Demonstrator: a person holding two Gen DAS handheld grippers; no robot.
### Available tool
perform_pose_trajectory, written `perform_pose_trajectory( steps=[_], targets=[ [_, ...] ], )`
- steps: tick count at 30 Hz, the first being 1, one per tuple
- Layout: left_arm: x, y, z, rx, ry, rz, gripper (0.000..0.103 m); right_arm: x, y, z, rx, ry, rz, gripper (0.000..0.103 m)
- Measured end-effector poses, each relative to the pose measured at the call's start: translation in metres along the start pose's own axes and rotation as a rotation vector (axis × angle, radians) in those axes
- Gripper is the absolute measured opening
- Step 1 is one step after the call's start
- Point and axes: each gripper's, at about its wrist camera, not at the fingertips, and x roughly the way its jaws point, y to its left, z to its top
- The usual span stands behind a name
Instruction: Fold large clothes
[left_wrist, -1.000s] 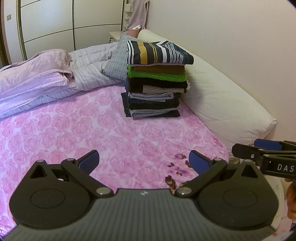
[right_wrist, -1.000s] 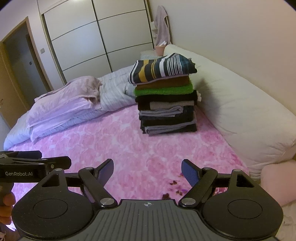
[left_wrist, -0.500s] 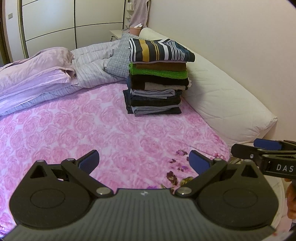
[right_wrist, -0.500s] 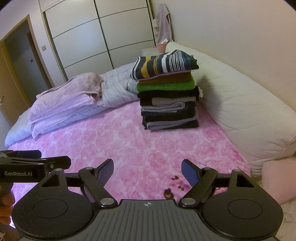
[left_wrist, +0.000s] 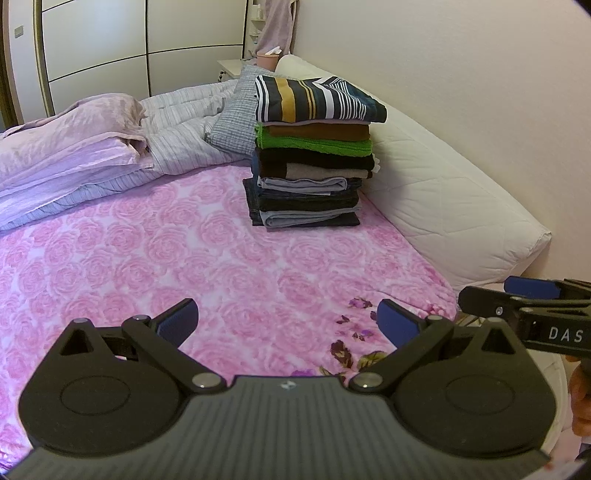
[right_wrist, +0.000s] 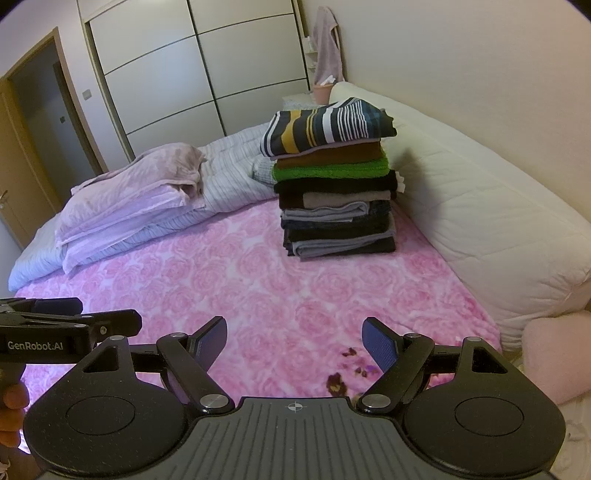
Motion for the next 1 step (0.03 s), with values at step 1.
perform_pose_trajectory(
  steps=[1],
  targets=[
    [0.0006, -0.0003, 0.0005, 0.001, 0.001, -0.001, 0.102, 0.0002, -0.0002, -0.0001, 0.000, 0.000, -0.001, 0.077]
  ],
)
